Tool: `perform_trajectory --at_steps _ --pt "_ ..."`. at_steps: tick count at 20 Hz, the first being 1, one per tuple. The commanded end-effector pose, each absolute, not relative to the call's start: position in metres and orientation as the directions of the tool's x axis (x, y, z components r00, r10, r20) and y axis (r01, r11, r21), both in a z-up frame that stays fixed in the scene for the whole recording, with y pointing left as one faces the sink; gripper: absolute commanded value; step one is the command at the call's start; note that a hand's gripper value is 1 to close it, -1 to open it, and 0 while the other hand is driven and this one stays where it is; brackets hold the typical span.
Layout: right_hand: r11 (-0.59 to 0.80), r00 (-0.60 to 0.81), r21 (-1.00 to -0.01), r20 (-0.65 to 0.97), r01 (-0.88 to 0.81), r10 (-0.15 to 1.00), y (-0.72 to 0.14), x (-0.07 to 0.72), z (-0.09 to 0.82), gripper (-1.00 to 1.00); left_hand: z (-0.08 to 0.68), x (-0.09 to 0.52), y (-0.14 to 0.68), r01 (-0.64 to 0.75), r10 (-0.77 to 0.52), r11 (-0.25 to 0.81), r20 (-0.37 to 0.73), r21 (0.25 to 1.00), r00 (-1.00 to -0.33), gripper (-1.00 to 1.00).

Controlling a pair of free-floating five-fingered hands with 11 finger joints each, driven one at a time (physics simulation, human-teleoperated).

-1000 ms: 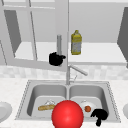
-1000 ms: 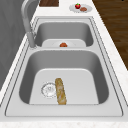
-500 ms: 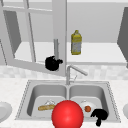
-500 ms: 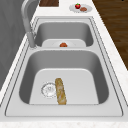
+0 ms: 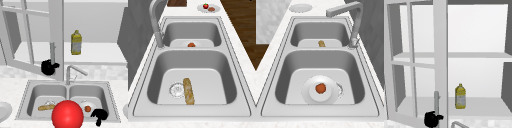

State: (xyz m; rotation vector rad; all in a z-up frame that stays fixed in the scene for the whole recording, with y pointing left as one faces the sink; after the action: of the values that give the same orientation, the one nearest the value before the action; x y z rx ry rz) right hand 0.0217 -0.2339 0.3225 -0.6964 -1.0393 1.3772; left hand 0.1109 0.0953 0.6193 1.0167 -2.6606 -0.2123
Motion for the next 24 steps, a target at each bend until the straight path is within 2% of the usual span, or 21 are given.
perform_trajectory --at_steps 1,24 --pt "0.115 -0.106 -0.890 0.179 -0.441 0.978 -0.234 0.022 0.323 0.00 0.593 0.095 0.122 -0.627 -0.680 0.727 0.168 0.281 -0.713 1.00" --pt "0.115 -0.106 -0.890 0.179 -0.441 0.978 -0.234 0.022 0.323 0.00 0.587 0.001 0.198 -0.531 -0.582 0.797 0.129 0.288 -0.803 1.00"
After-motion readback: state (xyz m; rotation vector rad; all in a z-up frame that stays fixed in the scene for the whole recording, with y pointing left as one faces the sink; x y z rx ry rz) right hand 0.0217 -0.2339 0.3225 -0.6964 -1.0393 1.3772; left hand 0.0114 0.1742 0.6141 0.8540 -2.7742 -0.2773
